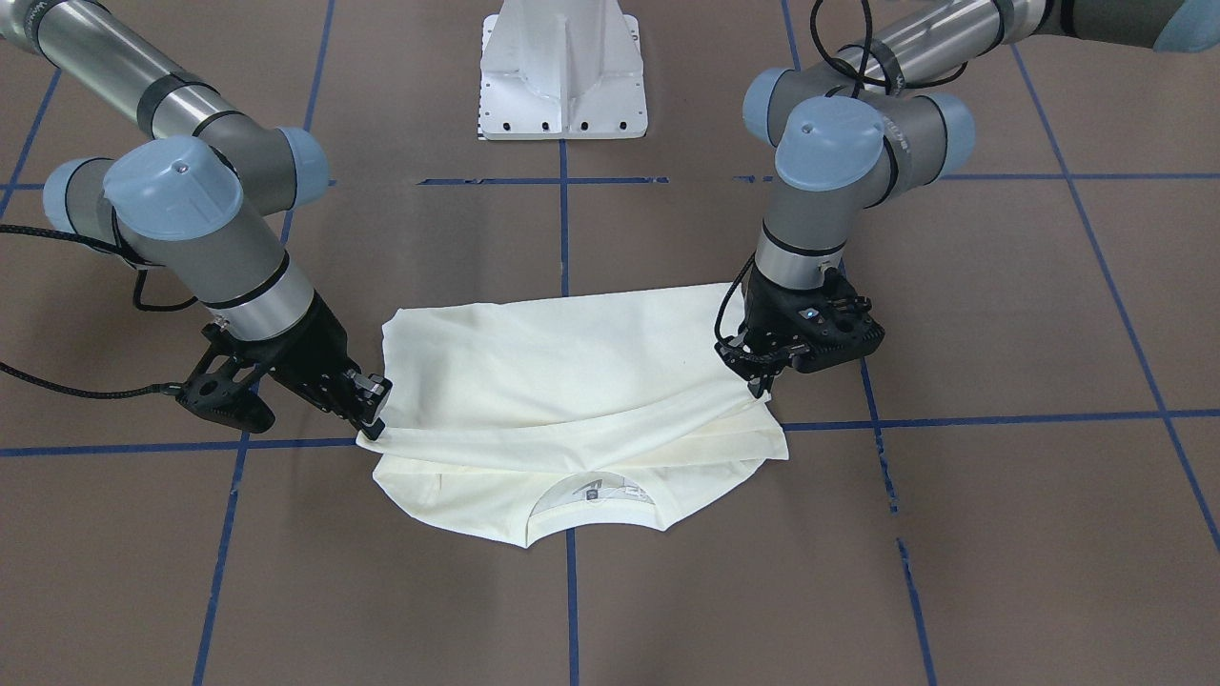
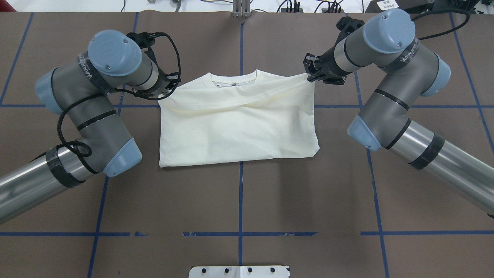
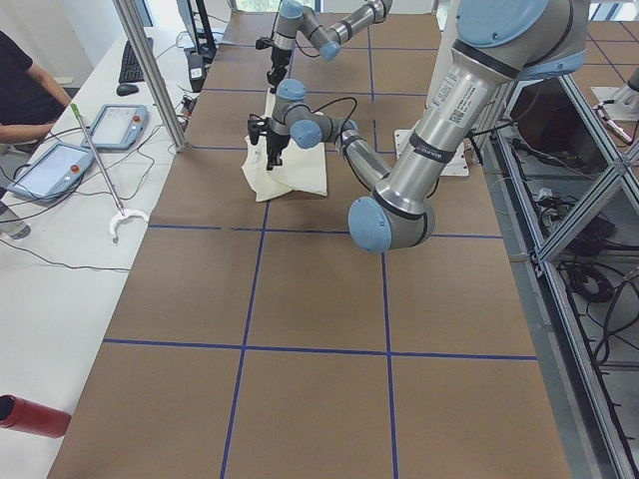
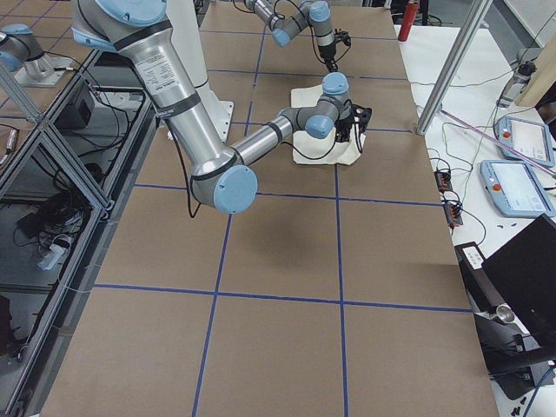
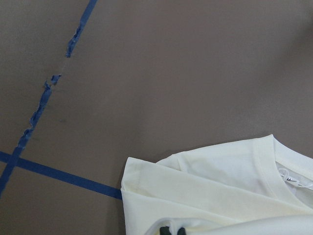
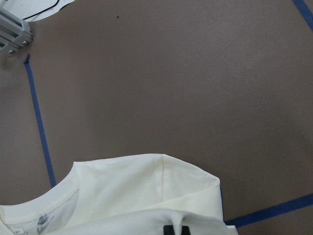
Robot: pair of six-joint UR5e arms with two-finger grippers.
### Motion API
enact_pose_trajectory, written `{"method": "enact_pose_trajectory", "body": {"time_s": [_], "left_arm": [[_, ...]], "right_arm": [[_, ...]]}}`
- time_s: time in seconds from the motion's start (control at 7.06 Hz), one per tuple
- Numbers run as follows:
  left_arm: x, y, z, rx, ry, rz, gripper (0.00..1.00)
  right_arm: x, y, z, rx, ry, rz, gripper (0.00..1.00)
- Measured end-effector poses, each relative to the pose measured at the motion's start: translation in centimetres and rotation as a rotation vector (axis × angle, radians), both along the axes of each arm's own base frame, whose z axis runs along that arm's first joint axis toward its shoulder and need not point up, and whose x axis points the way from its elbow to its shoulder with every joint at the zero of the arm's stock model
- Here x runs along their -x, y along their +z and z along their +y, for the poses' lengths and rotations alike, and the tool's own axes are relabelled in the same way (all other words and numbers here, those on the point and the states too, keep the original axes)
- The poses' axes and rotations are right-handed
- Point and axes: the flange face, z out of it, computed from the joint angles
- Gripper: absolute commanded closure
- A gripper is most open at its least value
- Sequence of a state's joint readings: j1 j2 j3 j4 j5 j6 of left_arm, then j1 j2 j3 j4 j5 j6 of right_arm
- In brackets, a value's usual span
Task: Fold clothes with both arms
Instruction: 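Lay the hem down near the collar and open both grippers, then move the right gripper to the folded shirt's side edge and grasp it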
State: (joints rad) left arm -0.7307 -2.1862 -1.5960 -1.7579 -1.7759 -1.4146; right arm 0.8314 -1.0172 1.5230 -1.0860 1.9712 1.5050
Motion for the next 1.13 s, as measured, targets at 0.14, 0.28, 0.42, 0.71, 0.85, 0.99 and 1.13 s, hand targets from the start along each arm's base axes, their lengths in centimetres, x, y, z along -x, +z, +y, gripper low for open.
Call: {"method": "enact_pose_trajectory", "body": {"time_s": [0.14, 0.28, 0.42, 0.71, 0.85, 0.99, 1.13], "left_arm": [[-0.6, 0.0, -0.6, 0.022, -0.016, 0.0, 0.01], [-0.9, 0.1, -0.9, 0.033, -0.028, -0.006, 0.01], [-0.6, 0.2, -1.3, 0.036, -0.041, -0.013, 0.01], [1.9, -0.5, -1.3, 0.016, -0.069, 0.003, 0.01], [3.6, -0.9, -0.4, -0.001, -0.072, 0.021, 0.01], [4.6, -1.2, 0.3, -0.012, -0.074, 0.033, 0.01], [5.1, -1.2, 0.7, -0.016, -0.074, 0.038, 0.01]], "right_arm": [[0.1, 0.0, 0.1, -0.002, 0.0, -0.004, 0.0], [0.3, -0.1, 0.2, -0.001, 0.0, -0.008, 0.0], [0.3, -0.3, 0.3, -0.002, -0.002, -0.012, 0.0], [1.2, -0.5, 1.4, -0.005, -0.02, -0.018, 0.0], [2.3, -0.1, 3.3, -0.008, -0.04, -0.014, 0.01], [3.6, 1.0, 6.1, -0.017, -0.055, 0.005, 0.02], [4.9, 2.8, 9.2, -0.029, -0.063, 0.038, 0.04]]}}
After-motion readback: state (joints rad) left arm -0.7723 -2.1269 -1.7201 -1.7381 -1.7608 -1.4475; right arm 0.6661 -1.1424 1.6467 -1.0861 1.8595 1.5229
